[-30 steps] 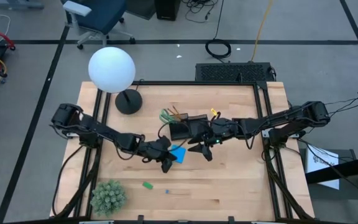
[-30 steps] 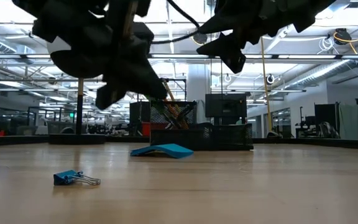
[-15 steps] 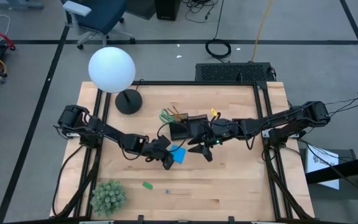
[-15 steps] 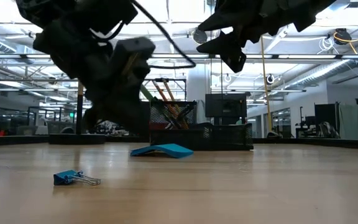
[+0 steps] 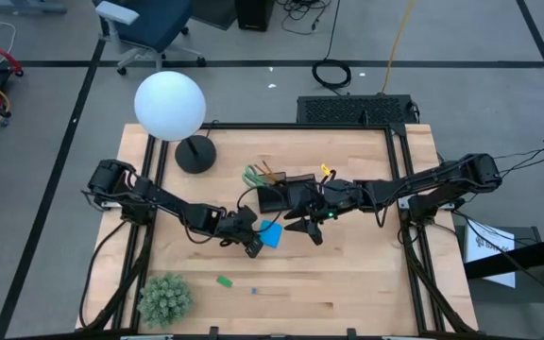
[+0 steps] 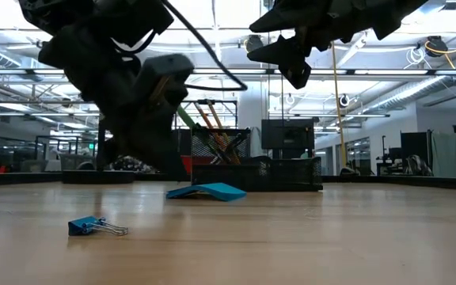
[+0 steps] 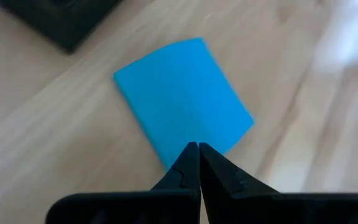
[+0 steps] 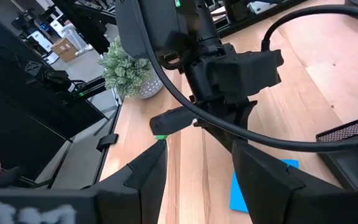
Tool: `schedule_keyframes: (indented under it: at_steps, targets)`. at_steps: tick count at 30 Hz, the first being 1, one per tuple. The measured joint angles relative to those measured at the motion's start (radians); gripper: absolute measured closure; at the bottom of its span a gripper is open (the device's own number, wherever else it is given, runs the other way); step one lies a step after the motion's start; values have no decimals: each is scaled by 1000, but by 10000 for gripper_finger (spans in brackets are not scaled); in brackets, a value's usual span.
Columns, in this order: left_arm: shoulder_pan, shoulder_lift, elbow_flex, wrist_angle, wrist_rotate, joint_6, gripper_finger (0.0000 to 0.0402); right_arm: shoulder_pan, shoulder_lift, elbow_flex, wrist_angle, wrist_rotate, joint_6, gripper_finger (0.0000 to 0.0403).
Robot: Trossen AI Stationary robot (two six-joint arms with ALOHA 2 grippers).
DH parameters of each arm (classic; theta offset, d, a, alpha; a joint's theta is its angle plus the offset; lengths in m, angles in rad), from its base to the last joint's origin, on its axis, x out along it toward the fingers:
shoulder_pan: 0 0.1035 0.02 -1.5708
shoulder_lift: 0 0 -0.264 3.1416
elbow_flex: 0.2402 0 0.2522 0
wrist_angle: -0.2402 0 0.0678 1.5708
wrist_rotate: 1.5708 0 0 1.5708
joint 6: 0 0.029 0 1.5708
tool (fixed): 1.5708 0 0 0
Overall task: Pick and place office supplies into organizer
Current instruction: Put the blue sticky notes into the black desk organizer
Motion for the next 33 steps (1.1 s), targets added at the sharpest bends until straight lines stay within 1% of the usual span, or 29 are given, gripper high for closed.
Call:
schedule_keyframes:
  at_steps: [4,9,13,20,25,29,33]
  targets:
    - [-4,0,0,48,-1,1,401,0,0,0,0,0,0,232]
    - [-5,0,0,46,-4,5,401,0,0,0,0,0,0,232]
    - [0,32,0,56,-9,4,401,0,0,0,0,0,0,232]
    - [4,116,3,152,77,-32,401,0,0,0,-1,0,8,232]
    - [5,106,2,139,99,-31,401,0,0,0,-1,0,8,232]
    - [4,100,1,134,155,-17,401,0,0,0,-13,0,8,232]
    - [-9,91,0,126,228,0,401,0,0,0,-81,0,50,232]
